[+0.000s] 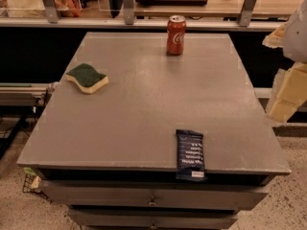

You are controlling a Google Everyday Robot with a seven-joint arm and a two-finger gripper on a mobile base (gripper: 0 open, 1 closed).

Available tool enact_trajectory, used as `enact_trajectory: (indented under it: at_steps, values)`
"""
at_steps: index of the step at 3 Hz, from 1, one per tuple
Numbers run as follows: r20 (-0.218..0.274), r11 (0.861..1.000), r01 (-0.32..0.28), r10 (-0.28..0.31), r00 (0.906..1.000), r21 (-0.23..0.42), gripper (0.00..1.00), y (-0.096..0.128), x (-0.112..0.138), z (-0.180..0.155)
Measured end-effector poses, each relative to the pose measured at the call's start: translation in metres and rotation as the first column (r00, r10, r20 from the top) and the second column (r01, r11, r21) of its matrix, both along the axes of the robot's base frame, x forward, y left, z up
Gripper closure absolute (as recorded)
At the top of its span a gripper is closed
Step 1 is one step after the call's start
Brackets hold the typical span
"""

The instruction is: Move coke can near rxbar blueberry

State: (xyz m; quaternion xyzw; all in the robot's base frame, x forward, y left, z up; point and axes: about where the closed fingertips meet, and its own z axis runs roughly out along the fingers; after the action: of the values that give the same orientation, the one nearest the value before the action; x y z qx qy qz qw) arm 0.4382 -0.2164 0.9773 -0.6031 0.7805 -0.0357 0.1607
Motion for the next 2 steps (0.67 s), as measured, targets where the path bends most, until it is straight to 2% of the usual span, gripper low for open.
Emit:
enact_trajectory:
  at_steps: [1,2]
  values:
    - [0.0,1.0,0.0,0.0,1.0,0.0,0.0,0.0,0.0,0.0]
    - [0.03,1.0,0.0,0.0,0.9995,0.008,0.0,0.004,0.016,-0.001]
